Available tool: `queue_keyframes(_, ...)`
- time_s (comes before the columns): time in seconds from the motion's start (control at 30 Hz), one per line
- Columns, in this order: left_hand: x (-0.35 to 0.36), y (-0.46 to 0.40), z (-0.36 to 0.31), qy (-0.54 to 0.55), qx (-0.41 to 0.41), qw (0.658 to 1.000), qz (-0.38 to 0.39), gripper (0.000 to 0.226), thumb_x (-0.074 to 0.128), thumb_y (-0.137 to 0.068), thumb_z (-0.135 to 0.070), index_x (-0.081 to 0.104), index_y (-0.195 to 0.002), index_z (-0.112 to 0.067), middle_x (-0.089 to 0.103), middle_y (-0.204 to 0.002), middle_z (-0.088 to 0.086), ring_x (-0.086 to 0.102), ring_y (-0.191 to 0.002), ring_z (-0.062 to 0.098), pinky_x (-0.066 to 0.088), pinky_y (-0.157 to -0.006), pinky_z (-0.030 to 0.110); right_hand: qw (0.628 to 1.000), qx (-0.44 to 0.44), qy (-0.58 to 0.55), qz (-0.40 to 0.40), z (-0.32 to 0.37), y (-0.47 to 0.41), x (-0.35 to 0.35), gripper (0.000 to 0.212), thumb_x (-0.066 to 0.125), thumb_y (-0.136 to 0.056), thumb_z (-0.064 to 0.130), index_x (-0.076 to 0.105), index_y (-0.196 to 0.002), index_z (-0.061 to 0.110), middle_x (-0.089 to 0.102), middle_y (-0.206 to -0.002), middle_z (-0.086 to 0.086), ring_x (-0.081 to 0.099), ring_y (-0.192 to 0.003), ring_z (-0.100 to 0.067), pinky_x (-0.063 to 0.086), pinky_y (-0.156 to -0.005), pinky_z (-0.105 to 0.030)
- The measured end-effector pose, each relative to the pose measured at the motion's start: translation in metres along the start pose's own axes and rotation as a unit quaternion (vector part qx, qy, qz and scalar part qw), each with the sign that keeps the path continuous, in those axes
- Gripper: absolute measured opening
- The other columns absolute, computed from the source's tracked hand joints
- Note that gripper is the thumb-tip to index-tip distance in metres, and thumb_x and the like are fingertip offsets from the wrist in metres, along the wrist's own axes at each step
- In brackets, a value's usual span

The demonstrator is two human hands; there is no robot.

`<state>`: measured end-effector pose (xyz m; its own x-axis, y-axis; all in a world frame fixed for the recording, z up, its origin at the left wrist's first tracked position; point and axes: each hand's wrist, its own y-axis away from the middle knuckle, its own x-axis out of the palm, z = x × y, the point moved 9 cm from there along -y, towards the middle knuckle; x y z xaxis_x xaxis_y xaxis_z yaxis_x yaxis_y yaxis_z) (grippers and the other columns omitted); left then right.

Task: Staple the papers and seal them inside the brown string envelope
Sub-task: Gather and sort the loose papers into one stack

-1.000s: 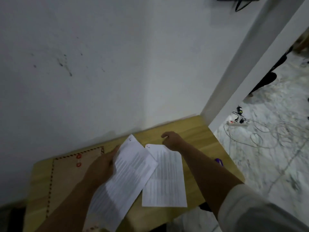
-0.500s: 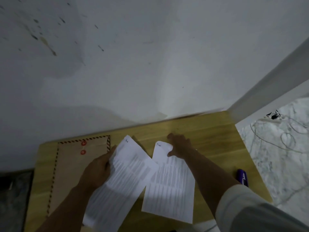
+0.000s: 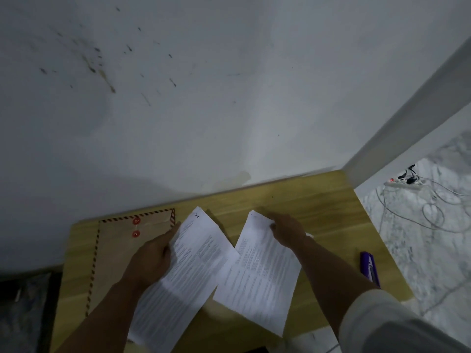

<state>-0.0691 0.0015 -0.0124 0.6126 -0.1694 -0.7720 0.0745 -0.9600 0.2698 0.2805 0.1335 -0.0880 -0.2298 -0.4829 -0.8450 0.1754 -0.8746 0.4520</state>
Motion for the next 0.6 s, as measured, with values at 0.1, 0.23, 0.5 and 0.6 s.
queue_keyframes(0.1, -0.017, 0.013, -0.001, -0.010, 0.007, 1.000, 0.003, 0.063, 0.040, -0.103, -0.013, 0.023, -0.156, -0.042, 0.072, -0.113, 0.000, 0.068, -0.090, 0.018, 0.057, -0.081, 0.037, 0.999, 0.003, 0.011, -0.051, 0.004, 0.022, -0.036, 0.044, 0.042, -0.099, 0.019, 0.048, -0.141, 0.029, 0.066, -0.126, -0.008, 0.063, -0.112, -0.032, 0.051, -0.092, -0.039)
queue_keyframes(0.23, -0.051, 0.038, -0.022, -0.021, 0.058, 0.998, -0.028, 0.059, 0.037, -0.100, -0.021, 0.030, -0.155, -0.040, 0.069, -0.130, 0.003, 0.066, -0.110, 0.022, 0.055, -0.092, 0.040, 0.991, -0.010, -0.026, -0.133, 0.025, 0.055, -0.095, 0.036, 0.041, -0.099, 0.019, 0.057, -0.131, 0.027, 0.069, -0.120, -0.009, 0.063, -0.109, -0.034, 0.048, -0.088, -0.038)
queue_keyframes(0.5, -0.132, 0.087, -0.078, -0.007, 0.160, 0.983, -0.094, 0.065, 0.042, -0.097, -0.016, 0.029, -0.154, -0.044, 0.073, -0.101, 0.007, 0.057, -0.068, 0.001, 0.048, -0.069, 0.029, 0.941, -0.107, -0.153, -0.282, 0.128, 0.154, -0.218, 0.028, 0.048, -0.102, 0.023, 0.070, -0.119, 0.018, 0.074, -0.113, -0.007, 0.066, -0.101, -0.027, 0.050, -0.083, -0.034)
queue_keyframes(0.6, -0.163, 0.107, -0.102, 0.015, 0.210, 0.970, -0.125, 0.068, 0.040, -0.091, -0.020, 0.027, -0.149, -0.054, 0.065, -0.081, -0.014, 0.056, -0.063, -0.003, 0.046, -0.065, 0.027, 0.928, -0.143, -0.185, -0.289, 0.168, 0.185, -0.245, 0.025, 0.052, -0.101, 0.025, 0.073, -0.114, 0.017, 0.074, -0.104, -0.004, 0.066, -0.093, -0.022, 0.045, -0.077, -0.030)
